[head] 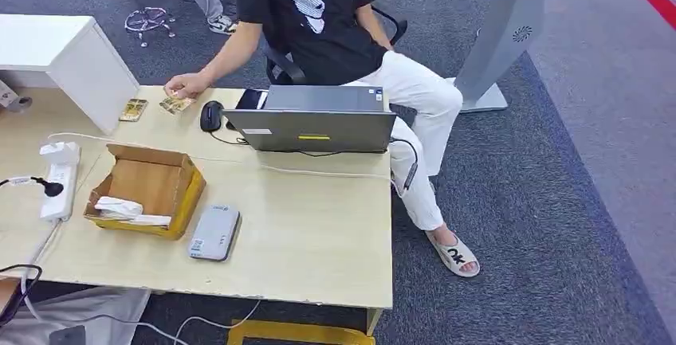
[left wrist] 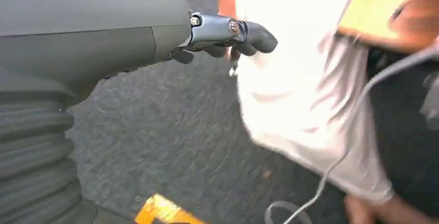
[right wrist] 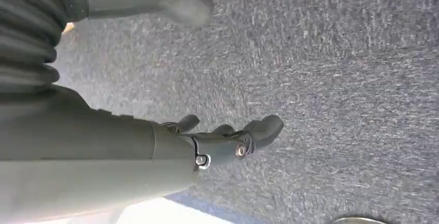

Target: Pass the card to the sensor for recognition and then transmit it.

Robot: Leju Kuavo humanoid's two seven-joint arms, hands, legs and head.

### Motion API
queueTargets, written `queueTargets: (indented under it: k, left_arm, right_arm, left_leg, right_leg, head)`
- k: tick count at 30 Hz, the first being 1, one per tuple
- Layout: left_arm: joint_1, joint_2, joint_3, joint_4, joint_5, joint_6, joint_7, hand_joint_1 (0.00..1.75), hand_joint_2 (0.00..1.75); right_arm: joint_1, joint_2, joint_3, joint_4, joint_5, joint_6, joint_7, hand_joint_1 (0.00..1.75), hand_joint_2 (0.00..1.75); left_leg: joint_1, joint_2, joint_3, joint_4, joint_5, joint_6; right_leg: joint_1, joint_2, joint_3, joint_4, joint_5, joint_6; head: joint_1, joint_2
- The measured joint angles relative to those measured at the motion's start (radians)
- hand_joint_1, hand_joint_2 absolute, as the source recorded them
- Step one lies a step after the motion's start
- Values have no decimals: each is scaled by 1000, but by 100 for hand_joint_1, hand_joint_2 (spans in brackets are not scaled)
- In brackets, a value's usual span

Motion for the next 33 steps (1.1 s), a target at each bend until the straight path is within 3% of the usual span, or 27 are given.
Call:
queueTargets:
  k: [9, 15, 22, 33]
  left_arm:
    - [39, -11, -95, -257, -227, 32, 67, 0, 175]
    - [37, -11, -175, -417, -361, 49, 42, 0, 175]
    - [8, -11, -144, -452, -273, 66, -124, 0, 175]
    - [-79, -6, 25, -385, -62, 32, -414, 0, 175]
  right_arm:
    - [5, 5, -36, -6, 50, 0, 11, 0, 175]
    - [8, 8, -62, -11, 77, 3, 4, 0, 175]
    - [10, 8, -79, -11, 93, 6, -11, 0, 175]
    - [11, 9, -85, -10, 128, 6, -12, 0, 175]
  left_leg:
    - [0, 0, 0, 0, 0, 0]
    - [0, 0, 0, 0, 0, 0]
    - [0, 0, 0, 0, 0, 0]
    - [0, 0, 0, 0, 0, 0]
  right_leg:
    - [0, 0, 0, 0, 0, 0]
    - [0, 0, 1, 0, 0, 0]
    - [0, -1, 1, 0, 0, 0]
    - [0, 0, 1, 0, 0, 0]
  head:
    - [0, 0]
    - [0, 0]
    - [0, 0]
    - [0, 0]
